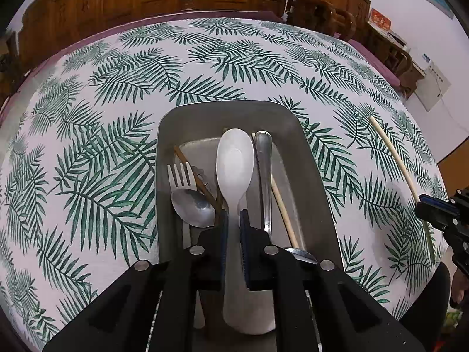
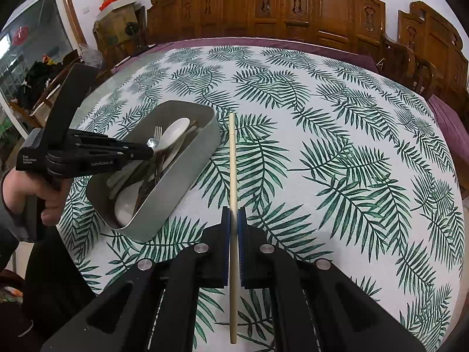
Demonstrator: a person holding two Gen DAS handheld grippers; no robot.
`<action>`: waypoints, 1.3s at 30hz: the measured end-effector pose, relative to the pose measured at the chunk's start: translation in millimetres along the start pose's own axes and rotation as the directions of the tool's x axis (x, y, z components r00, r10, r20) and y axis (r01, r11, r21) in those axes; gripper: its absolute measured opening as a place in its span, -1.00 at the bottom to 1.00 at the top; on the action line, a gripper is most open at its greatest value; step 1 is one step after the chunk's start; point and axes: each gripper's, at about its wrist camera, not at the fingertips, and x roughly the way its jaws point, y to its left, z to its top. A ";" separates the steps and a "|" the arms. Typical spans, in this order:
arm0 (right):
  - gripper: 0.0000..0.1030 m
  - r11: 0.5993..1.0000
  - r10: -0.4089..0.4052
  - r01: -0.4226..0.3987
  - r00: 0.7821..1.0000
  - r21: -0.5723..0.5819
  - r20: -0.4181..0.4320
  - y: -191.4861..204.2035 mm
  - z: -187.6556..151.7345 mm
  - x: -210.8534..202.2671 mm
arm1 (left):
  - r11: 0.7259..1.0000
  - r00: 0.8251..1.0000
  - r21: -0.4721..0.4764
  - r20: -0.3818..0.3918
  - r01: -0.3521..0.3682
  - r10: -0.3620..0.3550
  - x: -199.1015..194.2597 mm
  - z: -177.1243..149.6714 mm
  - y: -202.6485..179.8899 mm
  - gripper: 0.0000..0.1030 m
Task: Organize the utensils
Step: 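Carry the white plastic spoon into the grey tray and open the left gripper, then lower the wooden chopstick into the grey tray and open the right gripper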
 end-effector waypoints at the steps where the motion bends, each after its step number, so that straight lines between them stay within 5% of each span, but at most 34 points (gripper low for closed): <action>1: -0.88 1.000 0.000 0.000 1.000 -0.001 0.000 0.7 0.8 0.2 | 1.000 1.000 -0.001 0.003 0.001 -0.001 -1.3 -0.3 0.3 -0.73; 7: -0.88 1.000 0.020 -0.020 1.000 -0.010 0.009 14.5 10.4 -0.3 | 1.000 0.999 -0.007 0.053 -0.006 0.006 -25.0 -6.7 3.9 -0.40; 13: -0.88 0.998 0.065 -0.064 0.998 -0.020 0.022 41.3 27.0 4.1 | 1.000 0.994 -0.021 0.109 -0.014 0.016 -57.8 -17.7 12.0 -0.29; 27: -0.88 0.983 0.164 -0.163 0.986 0.081 -0.001 91.6 58.3 47.5 | 0.998 0.983 -0.049 0.178 -0.036 0.044 -105.7 -42.7 36.3 -0.23; 39: -0.88 0.974 0.150 -0.140 0.988 0.180 -0.046 94.3 67.0 88.9 | 0.997 0.980 -0.071 0.195 -0.038 0.051 -118.4 -49.0 51.2 -0.23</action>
